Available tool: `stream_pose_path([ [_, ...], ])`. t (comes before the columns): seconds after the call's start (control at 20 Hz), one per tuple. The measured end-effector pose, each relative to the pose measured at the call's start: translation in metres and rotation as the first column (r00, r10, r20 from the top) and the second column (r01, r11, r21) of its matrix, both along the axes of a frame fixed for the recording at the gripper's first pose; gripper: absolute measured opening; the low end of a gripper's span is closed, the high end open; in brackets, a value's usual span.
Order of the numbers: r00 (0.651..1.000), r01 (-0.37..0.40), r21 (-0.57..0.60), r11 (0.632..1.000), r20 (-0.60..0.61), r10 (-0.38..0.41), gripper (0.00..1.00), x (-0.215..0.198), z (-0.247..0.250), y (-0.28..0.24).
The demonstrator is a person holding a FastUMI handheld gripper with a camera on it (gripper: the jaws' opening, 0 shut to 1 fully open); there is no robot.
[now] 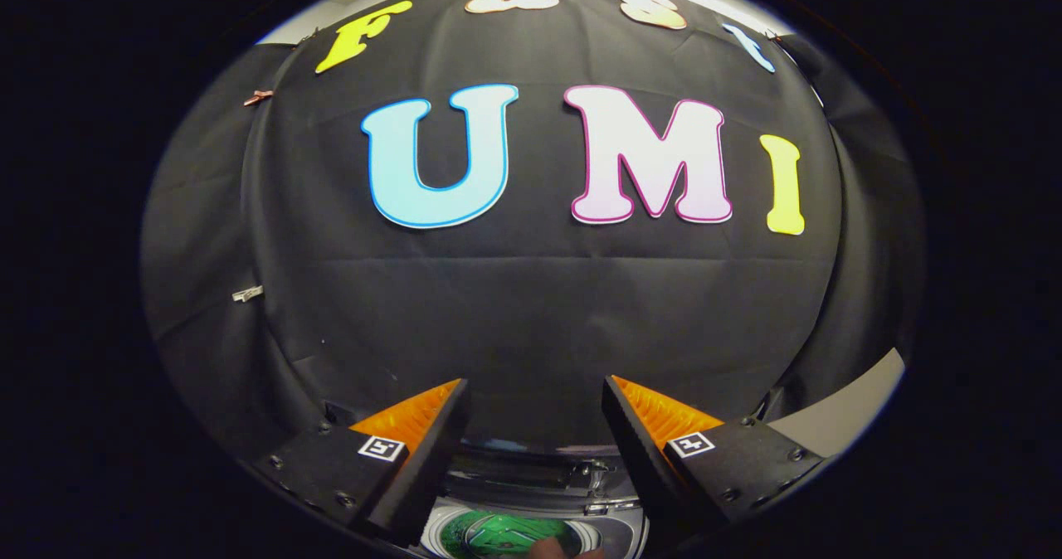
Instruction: Put the clothes into the washing machine and then close the washing machine lid.
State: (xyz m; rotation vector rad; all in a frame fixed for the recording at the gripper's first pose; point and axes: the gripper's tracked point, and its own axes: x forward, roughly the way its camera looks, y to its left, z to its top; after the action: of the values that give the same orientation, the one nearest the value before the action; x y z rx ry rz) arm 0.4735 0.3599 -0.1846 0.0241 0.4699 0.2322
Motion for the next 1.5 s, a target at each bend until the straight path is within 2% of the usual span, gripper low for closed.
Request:
stream_pose_path([
  [0.3, 0.996, 0.014, -0.043, 0.999, -0.085, -0.018, 0.99, 0.024, -0.046, -0.003],
  [0.5, 0.987, -0.029, -0.062, 0.998, -0.159, 0.019, 0.99, 0.019, -0.072, 0.005],
  [0.75, 0.982, 0.001, -0.013, 1.000, -0.188, -0.003, 1.00, 0.022, -0.078, 0.005],
  [1.05, 0.977, -0.022, -0.012, 1.000, -0.213, 0.019, 1.00, 0.010, -0.079, 0.002],
  [1.5, 0.981, -0.044, -0.010, 0.999, -0.190, 0.041, 1.00, -0.038, -0.071, -0.004],
])
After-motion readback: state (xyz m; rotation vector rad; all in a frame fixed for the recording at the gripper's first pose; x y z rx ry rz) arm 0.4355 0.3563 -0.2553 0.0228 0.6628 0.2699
